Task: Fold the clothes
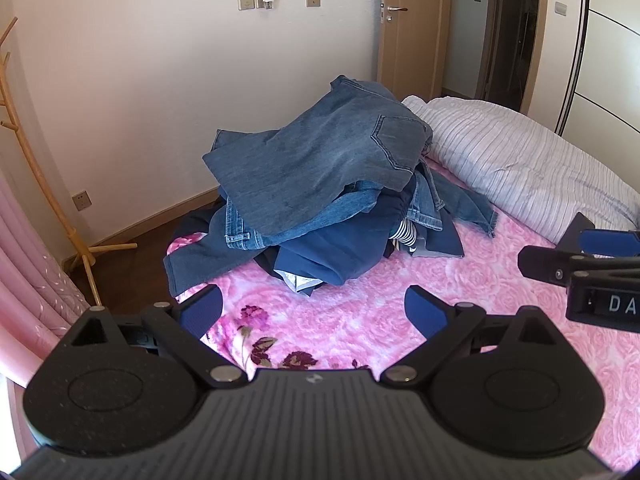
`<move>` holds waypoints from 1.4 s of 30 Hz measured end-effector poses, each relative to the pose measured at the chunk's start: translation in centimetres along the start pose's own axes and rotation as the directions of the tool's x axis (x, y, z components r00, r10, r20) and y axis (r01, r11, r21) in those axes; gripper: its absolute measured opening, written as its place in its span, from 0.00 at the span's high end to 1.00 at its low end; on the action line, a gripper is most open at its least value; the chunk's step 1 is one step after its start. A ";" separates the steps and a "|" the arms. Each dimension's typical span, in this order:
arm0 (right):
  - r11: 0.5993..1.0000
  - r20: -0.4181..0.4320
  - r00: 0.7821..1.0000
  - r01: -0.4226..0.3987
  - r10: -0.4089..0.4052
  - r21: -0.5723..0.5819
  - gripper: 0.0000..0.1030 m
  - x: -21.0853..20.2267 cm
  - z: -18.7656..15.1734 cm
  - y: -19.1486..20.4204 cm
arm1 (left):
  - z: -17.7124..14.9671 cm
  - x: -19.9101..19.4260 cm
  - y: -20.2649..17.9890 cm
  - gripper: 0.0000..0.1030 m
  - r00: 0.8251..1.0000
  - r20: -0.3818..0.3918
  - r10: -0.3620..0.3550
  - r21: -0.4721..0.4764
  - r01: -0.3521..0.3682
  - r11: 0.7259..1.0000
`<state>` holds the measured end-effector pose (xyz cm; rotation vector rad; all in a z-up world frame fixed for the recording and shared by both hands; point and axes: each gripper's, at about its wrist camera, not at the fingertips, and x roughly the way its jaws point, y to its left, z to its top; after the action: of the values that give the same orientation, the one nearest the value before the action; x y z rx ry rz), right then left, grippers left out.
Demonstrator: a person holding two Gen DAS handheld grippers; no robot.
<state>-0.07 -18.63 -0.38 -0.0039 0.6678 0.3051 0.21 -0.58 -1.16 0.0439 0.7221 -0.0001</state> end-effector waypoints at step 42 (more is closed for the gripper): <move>0.878 -0.006 1.000 -0.021 0.027 0.478 0.24 37.8 16.5 -14.4 | 23.2 39.6 -1.7 0.08 0.881 -0.065 -0.468 0.563 0.420 0.712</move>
<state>42.08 -20.20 -11.82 0.4786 0.7431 0.1566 45.23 -2.63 -10.01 0.4386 0.6126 -0.6880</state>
